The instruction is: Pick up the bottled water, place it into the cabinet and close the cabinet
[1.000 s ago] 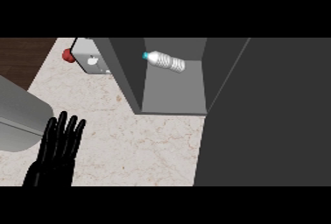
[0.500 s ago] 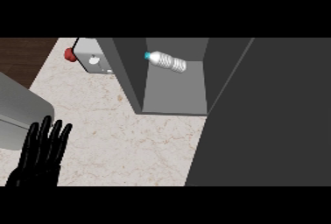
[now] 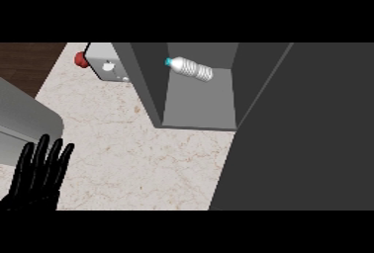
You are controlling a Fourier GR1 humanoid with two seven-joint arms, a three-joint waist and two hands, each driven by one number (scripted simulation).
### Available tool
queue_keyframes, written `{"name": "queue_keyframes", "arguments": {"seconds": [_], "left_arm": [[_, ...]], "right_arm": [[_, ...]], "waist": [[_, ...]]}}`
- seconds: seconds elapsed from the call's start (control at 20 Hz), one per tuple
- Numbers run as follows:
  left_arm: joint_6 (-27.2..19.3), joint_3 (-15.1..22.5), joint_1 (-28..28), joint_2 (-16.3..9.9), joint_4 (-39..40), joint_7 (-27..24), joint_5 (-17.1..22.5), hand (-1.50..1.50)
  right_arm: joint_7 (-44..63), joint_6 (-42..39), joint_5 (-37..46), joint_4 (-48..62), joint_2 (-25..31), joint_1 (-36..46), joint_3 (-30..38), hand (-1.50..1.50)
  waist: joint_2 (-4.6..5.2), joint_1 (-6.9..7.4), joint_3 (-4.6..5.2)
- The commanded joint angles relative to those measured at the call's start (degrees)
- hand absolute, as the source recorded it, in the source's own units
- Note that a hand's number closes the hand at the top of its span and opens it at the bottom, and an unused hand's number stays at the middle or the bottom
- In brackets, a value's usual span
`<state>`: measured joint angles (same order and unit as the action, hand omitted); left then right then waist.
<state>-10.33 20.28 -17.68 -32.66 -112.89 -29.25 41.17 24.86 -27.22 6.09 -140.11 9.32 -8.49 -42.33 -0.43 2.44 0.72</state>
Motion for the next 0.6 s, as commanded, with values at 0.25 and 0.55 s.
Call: {"name": "queue_keyframes", "arguments": {"seconds": [0.25,0.55], "left_arm": [[2.8,-1.7,-1.4,-1.2,-0.4,-0.6,1.6,-1.50],[3.9,-2.4,-1.8,-2.4,-0.8,-0.8,1.4,-1.50]], "right_arm": [[3.9,8.4,3.3,4.5,-8.8,6.8,-4.2,1.50],[3.2,7.8,1.1,5.9,-8.8,7.2,-1.7,1.50]], "waist": [[0.22,1.27,0.12],[0.91,2.78,0.14]]}}
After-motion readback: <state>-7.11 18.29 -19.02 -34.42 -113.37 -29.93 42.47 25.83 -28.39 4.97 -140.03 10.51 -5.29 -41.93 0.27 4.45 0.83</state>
